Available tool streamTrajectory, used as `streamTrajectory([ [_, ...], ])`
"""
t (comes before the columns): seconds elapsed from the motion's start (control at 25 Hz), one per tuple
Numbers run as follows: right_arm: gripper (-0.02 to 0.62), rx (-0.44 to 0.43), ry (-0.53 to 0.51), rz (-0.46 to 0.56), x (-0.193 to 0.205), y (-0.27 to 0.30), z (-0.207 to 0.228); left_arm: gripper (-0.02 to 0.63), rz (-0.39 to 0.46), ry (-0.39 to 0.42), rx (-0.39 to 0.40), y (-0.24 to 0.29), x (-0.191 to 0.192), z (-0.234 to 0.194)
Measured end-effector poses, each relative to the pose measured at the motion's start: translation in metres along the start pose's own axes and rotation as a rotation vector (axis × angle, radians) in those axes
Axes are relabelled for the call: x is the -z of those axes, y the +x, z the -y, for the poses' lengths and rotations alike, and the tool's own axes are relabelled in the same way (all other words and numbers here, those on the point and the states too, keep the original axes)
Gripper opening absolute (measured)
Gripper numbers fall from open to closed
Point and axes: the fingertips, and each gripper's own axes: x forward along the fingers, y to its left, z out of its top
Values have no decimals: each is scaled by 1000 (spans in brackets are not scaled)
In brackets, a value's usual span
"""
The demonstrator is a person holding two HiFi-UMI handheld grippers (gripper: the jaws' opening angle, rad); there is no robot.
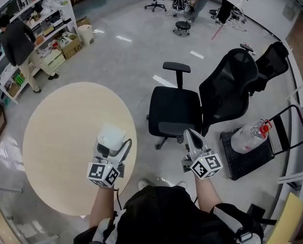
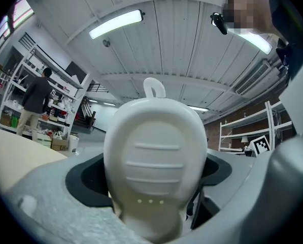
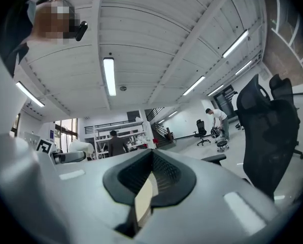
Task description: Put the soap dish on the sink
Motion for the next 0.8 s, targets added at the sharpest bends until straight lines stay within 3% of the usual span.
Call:
streamTrajectory([
  [0.4, 6, 97, -33, 82, -52, -57, 69, 486, 22, 32, 128, 61, -1, 87],
  [0.8, 6, 220, -31, 162, -81, -127, 135, 486, -11, 2, 263, 119, 19, 171],
])
